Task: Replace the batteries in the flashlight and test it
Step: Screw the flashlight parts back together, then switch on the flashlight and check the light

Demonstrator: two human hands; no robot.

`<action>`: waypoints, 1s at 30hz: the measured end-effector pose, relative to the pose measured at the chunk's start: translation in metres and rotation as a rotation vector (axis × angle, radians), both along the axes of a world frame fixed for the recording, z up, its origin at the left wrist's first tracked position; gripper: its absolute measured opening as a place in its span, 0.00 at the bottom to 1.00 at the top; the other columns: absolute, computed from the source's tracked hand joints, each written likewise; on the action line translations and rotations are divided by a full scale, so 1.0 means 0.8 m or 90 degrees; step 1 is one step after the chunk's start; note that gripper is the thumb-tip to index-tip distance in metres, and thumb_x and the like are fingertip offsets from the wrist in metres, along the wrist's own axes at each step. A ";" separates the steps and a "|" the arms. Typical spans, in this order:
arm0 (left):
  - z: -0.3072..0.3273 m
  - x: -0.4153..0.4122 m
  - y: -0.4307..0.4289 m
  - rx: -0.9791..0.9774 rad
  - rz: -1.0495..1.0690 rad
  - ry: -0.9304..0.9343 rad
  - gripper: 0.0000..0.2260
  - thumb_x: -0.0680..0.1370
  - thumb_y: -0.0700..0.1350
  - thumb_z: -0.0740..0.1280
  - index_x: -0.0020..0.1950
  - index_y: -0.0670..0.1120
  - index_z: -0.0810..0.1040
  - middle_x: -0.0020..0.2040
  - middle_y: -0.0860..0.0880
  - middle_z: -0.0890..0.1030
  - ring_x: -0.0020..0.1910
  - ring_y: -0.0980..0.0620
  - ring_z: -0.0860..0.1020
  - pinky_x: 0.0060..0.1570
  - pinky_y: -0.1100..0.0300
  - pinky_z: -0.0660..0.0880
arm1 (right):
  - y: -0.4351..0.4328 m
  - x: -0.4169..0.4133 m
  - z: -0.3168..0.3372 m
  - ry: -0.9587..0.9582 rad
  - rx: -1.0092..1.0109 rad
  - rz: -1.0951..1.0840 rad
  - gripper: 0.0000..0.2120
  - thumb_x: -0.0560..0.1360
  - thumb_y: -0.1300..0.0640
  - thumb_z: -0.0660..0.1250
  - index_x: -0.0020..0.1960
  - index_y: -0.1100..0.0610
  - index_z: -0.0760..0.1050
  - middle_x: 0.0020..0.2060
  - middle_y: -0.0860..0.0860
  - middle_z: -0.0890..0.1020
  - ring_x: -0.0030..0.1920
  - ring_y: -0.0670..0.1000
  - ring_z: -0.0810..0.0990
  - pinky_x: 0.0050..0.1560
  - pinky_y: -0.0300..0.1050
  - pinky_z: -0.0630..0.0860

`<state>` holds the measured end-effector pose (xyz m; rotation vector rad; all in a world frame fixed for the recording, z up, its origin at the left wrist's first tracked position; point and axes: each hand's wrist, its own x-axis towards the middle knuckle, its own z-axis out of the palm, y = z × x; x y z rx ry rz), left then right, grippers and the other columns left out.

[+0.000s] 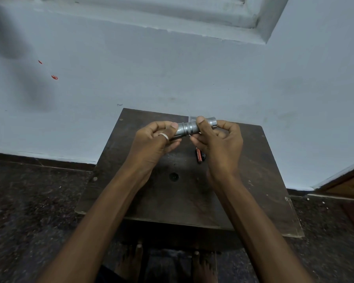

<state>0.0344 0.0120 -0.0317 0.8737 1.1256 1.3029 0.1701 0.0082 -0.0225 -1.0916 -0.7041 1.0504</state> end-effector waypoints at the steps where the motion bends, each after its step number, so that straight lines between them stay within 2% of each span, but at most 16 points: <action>1: 0.000 0.000 -0.001 0.001 -0.004 0.002 0.09 0.78 0.42 0.70 0.55 0.39 0.80 0.47 0.46 0.85 0.48 0.49 0.85 0.52 0.56 0.81 | 0.000 0.000 0.001 0.004 -0.001 0.001 0.18 0.73 0.59 0.77 0.56 0.61 0.71 0.37 0.56 0.82 0.43 0.57 0.87 0.45 0.52 0.85; 5: -0.001 0.002 -0.002 -0.002 -0.025 0.033 0.09 0.78 0.44 0.70 0.56 0.42 0.81 0.46 0.49 0.85 0.50 0.50 0.85 0.55 0.53 0.81 | 0.001 0.004 0.006 0.023 -0.006 -0.002 0.14 0.73 0.62 0.76 0.50 0.59 0.70 0.34 0.53 0.81 0.39 0.54 0.85 0.43 0.50 0.85; 8: 0.001 0.002 0.004 -0.021 -0.013 0.039 0.15 0.80 0.55 0.66 0.58 0.46 0.80 0.53 0.50 0.85 0.57 0.53 0.82 0.59 0.55 0.78 | 0.001 0.007 0.009 0.024 0.001 -0.005 0.13 0.74 0.63 0.75 0.49 0.59 0.70 0.34 0.53 0.82 0.38 0.53 0.85 0.44 0.50 0.85; 11: 0.007 -0.008 0.009 -0.083 -0.020 -0.055 0.30 0.79 0.67 0.56 0.69 0.47 0.74 0.64 0.52 0.81 0.67 0.55 0.75 0.70 0.54 0.68 | 0.002 0.012 0.010 0.026 0.003 -0.012 0.12 0.75 0.63 0.74 0.50 0.60 0.70 0.35 0.55 0.82 0.37 0.52 0.85 0.43 0.49 0.85; 14: 0.010 -0.022 0.010 -0.108 -0.036 -0.169 0.38 0.77 0.71 0.52 0.75 0.46 0.68 0.69 0.49 0.77 0.73 0.52 0.69 0.75 0.51 0.60 | 0.003 0.018 0.013 0.029 0.006 -0.017 0.12 0.75 0.62 0.74 0.50 0.62 0.70 0.36 0.55 0.83 0.37 0.51 0.86 0.40 0.45 0.84; 20: 0.012 -0.038 0.009 -0.113 -0.024 -0.233 0.40 0.75 0.73 0.52 0.75 0.45 0.69 0.70 0.48 0.76 0.74 0.50 0.66 0.76 0.49 0.57 | 0.004 0.027 0.020 0.053 0.012 -0.028 0.12 0.75 0.64 0.73 0.53 0.64 0.71 0.37 0.57 0.82 0.35 0.51 0.86 0.38 0.43 0.83; 25: 0.013 -0.044 0.009 -0.114 -0.021 -0.251 0.39 0.75 0.73 0.53 0.73 0.45 0.70 0.69 0.47 0.77 0.75 0.49 0.66 0.76 0.49 0.57 | 0.006 0.033 0.020 0.054 0.010 -0.036 0.21 0.75 0.62 0.74 0.62 0.71 0.70 0.45 0.62 0.81 0.38 0.51 0.86 0.42 0.46 0.84; 30: 0.012 -0.046 0.009 -0.113 -0.033 -0.235 0.39 0.75 0.73 0.53 0.73 0.46 0.71 0.69 0.48 0.77 0.75 0.50 0.66 0.76 0.49 0.56 | 0.007 0.038 0.020 0.051 0.017 -0.047 0.23 0.76 0.61 0.73 0.64 0.71 0.69 0.44 0.61 0.81 0.37 0.50 0.85 0.41 0.46 0.84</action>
